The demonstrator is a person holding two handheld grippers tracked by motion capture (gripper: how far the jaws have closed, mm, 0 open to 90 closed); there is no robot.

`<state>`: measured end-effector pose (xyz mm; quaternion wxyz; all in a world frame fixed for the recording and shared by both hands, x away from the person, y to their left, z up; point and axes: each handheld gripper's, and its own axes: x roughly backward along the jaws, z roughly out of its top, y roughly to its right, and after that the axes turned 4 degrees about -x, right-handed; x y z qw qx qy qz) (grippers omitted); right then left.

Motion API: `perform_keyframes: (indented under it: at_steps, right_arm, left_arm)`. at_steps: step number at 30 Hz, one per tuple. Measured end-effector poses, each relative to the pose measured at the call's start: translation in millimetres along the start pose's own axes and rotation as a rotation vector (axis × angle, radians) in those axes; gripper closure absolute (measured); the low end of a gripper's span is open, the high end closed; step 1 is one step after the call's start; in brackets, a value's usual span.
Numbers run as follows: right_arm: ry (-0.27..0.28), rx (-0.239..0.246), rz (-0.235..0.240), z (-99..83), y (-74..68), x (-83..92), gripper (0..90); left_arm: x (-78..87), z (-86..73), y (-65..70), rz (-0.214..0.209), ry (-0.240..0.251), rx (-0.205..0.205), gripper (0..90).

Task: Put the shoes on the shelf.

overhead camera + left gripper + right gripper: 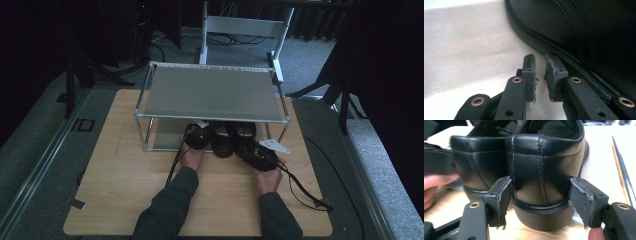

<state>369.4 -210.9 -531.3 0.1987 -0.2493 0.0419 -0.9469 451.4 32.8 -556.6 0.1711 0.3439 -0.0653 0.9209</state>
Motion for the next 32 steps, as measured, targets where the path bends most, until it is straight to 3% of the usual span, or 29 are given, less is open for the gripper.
perform_keyframes:
  at_steps: [1,4,6,11,17,18,20,23,25,26,27,32]
  right_arm:
    - [0.003,0.030,0.014,-0.1,-4.8,-0.5,36.3]
    - [-0.001,0.049,0.008,-1.4,-5.2,-1.3,36.3]
    - [-0.009,0.031,0.008,-4.1,1.9,-5.2,35.6]
    - [-0.010,0.054,-0.021,-2.4,-3.3,-9.1,35.3]
    - [-0.034,0.055,-0.015,-2.1,-0.7,-5.9,35.2]
    - [-0.034,0.055,-0.015,-2.1,-0.7,-5.9,35.2]
    - [-0.046,0.084,-0.022,-0.4,-1.3,3.8,34.8]
    - [-0.052,0.098,-0.022,0.6,0.2,13.7,34.7]
    - [-0.083,0.082,-0.019,-1.2,7.3,27.9,34.6]
    - [-0.083,0.082,-0.019,-1.2,7.3,27.9,34.6]
    - [-0.102,0.077,-0.019,-4.1,13.8,36.1,34.2]
    - [-0.140,0.071,-0.056,-9.8,29.6,47.5,33.7]
  left_arm:
    - [-0.6,0.8,-3.0,-0.015,0.011,0.013,78.7]
    - [-0.5,1.5,-3.2,-0.023,0.011,-0.001,79.7]
    - [-0.1,1.9,-4.3,-0.038,0.002,-0.006,81.0]
    - [-1.0,2.1,-1.3,-0.035,0.010,-0.003,86.1]
    - [5.4,-0.9,-6.0,-0.050,0.012,-0.010,72.8]
    - [9.6,-2.1,-7.7,-0.052,-0.004,-0.035,72.8]
    - [16.6,-6.8,-8.6,-0.061,0.007,-0.019,70.0]
    - [33.5,-15.2,-10.2,-0.084,0.005,-0.043,68.8]
    - [52.7,-26.9,-11.2,-0.114,0.017,-0.079,67.3]
    - [52.7,-26.9,-11.2,-0.114,0.017,-0.079,67.1]
    - [64.7,-35.2,-10.8,-0.131,0.019,-0.090,67.1]
    - [86.7,-49.4,-12.0,-0.158,0.015,-0.147,64.8]
